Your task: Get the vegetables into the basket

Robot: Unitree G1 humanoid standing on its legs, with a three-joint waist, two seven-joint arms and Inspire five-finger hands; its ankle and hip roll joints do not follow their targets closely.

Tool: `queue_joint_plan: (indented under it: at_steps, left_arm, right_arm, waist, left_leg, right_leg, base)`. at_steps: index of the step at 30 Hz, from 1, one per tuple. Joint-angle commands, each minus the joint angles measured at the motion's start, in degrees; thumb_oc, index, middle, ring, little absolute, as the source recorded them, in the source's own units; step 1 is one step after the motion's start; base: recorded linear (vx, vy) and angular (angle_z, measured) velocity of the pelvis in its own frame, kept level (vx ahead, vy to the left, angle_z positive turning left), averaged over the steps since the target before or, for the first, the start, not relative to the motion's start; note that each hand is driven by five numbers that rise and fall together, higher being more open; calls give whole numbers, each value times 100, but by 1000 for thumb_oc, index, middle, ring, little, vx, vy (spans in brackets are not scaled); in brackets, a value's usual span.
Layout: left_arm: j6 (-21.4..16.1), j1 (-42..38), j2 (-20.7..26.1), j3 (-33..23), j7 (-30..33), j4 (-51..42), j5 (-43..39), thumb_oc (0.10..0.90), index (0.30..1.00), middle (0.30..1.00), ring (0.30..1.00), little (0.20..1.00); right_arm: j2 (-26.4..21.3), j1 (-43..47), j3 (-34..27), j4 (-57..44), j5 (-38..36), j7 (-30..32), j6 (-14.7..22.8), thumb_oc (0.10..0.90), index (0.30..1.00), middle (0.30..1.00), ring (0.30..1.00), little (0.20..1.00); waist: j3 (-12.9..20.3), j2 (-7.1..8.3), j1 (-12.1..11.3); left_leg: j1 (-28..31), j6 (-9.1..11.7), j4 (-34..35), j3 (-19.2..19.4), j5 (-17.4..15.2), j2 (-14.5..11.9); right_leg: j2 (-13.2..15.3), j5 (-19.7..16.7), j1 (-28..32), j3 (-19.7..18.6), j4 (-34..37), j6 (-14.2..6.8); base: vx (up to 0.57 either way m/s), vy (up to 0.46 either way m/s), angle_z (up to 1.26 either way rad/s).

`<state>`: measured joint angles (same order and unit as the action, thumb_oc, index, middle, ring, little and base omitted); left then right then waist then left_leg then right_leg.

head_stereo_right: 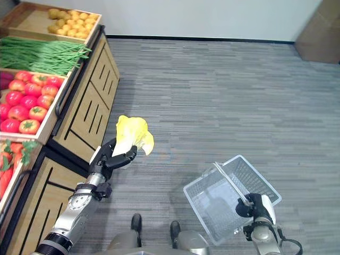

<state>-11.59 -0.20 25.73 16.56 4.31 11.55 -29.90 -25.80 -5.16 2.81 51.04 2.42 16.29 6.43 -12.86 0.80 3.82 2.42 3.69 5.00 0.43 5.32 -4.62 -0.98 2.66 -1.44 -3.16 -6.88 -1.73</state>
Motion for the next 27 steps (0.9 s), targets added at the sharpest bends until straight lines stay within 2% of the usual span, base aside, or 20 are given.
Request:
queue_joint_plan:
  at_steps: [1, 5, 7, 8, 11, 12, 15, 16, 21, 22, 27]
  left_arm:
    - [-623, -303, 294, -313, -85, -761, 219, 400, 300, 300, 300, 300]
    - [-666, -393, 647, -147, -247, -815, 426, 400, 300, 300, 300, 300]
    - [-707, -555, 918, 44, -423, -870, 528, 400, 300, 300, 300, 300]
    - [-823, -940, 1502, 385, -726, -971, 634, 400, 300, 300, 300, 300]
    - [-923, -1405, 1997, 842, -997, -1159, 661, 400, 300, 300, 300, 300]
    - [-972, -1772, 2272, 1222, -1158, -1279, 737, 400, 300, 300, 300, 300]
    - [-1067, -2481, 2532, 1912, -1295, -1465, 954, 400, 300, 300, 300, 300]
    - [-1076, -2603, 2532, 2024, -1277, -1477, 1017, 400, 300, 300, 300, 300]
    - [-1261, -3936, 2382, 3190, -906, -1573, 2330, 400, 300, 300, 300, 300]
    - [-1280, -4158, 2162, 3464, -844, -1448, 2757, 400, 300, 300, 300, 300]
    - [-1207, -4152, 1351, 3532, -374, -806, 3999, 400, 300, 300, 300, 300]
  right_arm:
    - [-432, 357, -118, -306, 152, 226, 335, 400, 300, 300, 300, 300]
    - [-611, 762, -3, 86, 230, 228, 302, 400, 300, 300, 300, 300]
    - [-793, 1045, 118, 340, 266, 165, 302, 400, 300, 300, 300, 300]
    - [-1043, 1384, 322, 404, 280, 89, 369, 400, 300, 300, 300, 300]
    - [-1233, 1583, 504, 231, 276, 15, 450, 400, 300, 300, 300, 300]
    - [-1370, 1759, 667, 103, 305, -30, 486, 400, 300, 300, 300, 300]
    - [-1536, 2112, 986, -312, 313, -72, 556, 400, 300, 300, 300, 300]
    - [-1552, 2189, 1030, -356, 326, -68, 556, 400, 300, 300, 300, 300]
    - [-1580, 2954, 1463, -672, 365, 97, 582, 400, 300, 300, 300, 300]
    - [-1535, 3155, 1573, -709, 384, 153, 575, 400, 300, 300, 300, 300]
    - [-1219, 3472, 1746, -1171, 220, 242, 642, 400, 300, 300, 300, 300]
  waist:
    - [146, 277, -236]
    - [102, 283, -340]
    - [96, 265, -419]
    - [103, 281, -379]
    - [199, 275, -329]
    - [296, 261, -298]
    - [468, 235, -214]
    - [486, 228, -207]
    - [578, 163, -130]
    - [585, 157, -115]
    - [596, 151, -94]
  left_leg:
    - [-176, 3, -780, 257, -722, 117]
    - [-102, -102, -825, 536, -863, 188]
    - [-48, -121, -819, 656, -924, 206]
    - [30, -66, -854, 712, -943, 195]
    - [66, -15, -885, 696, -942, 135]
    - [146, 15, -803, 717, -915, 95]
    - [327, 73, -630, 759, -858, 38]
    - [354, 82, -610, 757, -852, 31]
    - [504, 123, -407, 761, -774, -10]
    - [529, 128, -355, 757, -750, -19]
    - [589, 119, -198, 757, -708, -15]
  right_leg:
    - [1215, -307, 17, 216, 51, -1010]
    - [1399, -616, -162, 217, -24, -1181]
    - [1558, -762, -200, 486, -63, -1240]
    - [1594, -975, -203, 512, 18, -1287]
    - [1571, -816, -80, 538, 236, -1239]
    - [1557, -749, 43, 586, 419, -1221]
    - [1513, -714, 245, 615, 660, -1209]
    - [1508, -715, 282, 628, 708, -1208]
    - [1447, -710, 429, 648, 874, -1192]
    - [1433, -710, 430, 644, 872, -1192]
    - [1410, -703, 432, 652, 901, -1182]
  base:
    - [-30, 187, -47]
    - [-46, 149, -60]
    - [-44, 66, -56]
    - [-26, 15, -37]
    - [16, -16, -6]
    - [62, -28, -2]
    - [60, -44, -5]
    - [45, -40, -6]
    - [14, -27, -3]
    - [0, 0, 0]
    - [2, -3, 1]
